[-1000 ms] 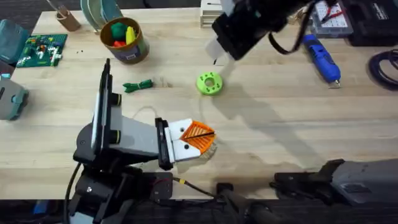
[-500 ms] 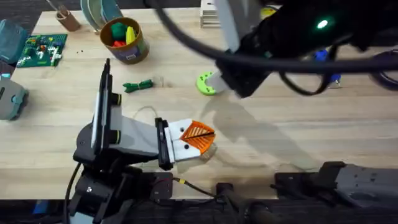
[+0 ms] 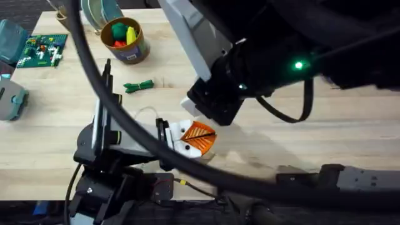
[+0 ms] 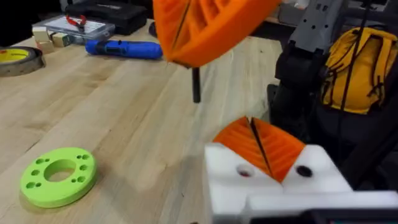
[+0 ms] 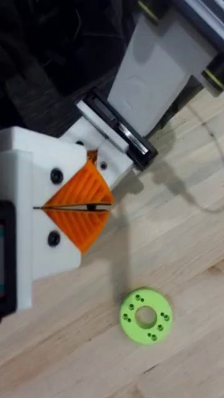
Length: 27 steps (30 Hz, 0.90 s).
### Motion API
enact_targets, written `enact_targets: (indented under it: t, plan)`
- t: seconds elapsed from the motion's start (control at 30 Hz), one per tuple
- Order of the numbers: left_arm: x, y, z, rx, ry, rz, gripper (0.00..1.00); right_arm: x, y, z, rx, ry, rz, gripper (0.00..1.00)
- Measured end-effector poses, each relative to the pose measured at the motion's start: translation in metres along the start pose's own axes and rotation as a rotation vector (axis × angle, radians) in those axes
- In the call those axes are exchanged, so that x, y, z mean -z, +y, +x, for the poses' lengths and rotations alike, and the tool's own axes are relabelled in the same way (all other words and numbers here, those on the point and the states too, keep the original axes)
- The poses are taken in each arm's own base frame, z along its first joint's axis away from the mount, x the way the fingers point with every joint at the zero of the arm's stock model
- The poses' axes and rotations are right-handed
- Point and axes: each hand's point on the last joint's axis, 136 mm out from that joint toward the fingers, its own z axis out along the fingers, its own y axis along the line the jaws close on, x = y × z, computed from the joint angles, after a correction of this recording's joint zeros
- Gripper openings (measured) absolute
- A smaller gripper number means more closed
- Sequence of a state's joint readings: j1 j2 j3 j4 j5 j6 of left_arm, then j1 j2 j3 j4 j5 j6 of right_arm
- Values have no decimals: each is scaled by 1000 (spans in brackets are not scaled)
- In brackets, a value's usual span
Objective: Pick up the gripper from the table and insert it into the empty holder that is missing its gripper. Then pick up a screw, insert it into the mounting hole, and use the screwdriver to tighten it. Finally, clean up the table by picking up the vegetable and placing it into the bucket.
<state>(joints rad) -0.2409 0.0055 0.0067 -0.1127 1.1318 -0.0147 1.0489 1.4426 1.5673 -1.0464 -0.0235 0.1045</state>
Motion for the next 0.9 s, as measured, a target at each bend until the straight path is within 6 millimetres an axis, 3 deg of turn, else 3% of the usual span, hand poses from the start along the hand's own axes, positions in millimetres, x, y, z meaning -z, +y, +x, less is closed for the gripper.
enact_targets:
  t: [0.2,0.67,0.9]
  plan:
    - [0,0,0,0,0,0,4,-9,3,-1,11,13,-4,6]
    - [0,0,0,0,0,-1,4,-13,38,5,164,29,-56,6]
    - [0,0,0,0,0,-2,4,-16,41,6,184,33,-59,6]
